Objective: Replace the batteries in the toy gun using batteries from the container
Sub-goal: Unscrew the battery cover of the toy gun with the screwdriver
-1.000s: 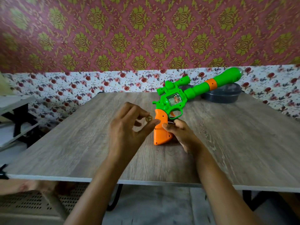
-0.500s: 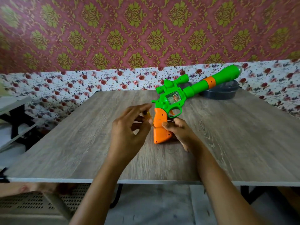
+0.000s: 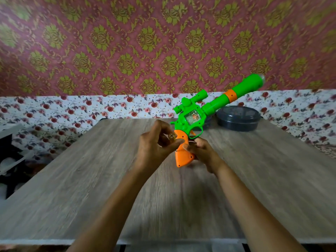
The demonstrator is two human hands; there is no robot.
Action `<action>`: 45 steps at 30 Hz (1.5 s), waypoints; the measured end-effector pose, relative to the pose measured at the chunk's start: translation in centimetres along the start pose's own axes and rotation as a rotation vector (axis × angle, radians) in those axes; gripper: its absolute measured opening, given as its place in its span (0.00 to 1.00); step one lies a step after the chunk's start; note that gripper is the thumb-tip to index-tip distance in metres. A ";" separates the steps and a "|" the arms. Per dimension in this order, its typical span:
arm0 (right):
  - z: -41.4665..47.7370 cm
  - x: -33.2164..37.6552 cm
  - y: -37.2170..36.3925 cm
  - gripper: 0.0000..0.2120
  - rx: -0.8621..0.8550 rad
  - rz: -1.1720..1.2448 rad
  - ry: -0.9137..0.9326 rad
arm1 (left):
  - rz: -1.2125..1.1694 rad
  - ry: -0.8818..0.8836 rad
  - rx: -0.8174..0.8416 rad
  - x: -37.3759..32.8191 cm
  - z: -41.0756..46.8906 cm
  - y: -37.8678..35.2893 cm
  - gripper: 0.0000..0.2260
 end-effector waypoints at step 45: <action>1.1 -2.2 2.0 0.16 -0.024 0.043 -0.016 | 0.170 -0.081 -0.001 2.4 -0.7 -0.7 0.16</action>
Point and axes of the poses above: each hand's wrist, its own z-axis towards the middle knuckle, its own y-axis out of the back of the hand, x = y × z, the point moved 8 cm from there along z, towards the middle knuckle, and after that the axes turned 13 degrees about x, right-handed, at the moved point
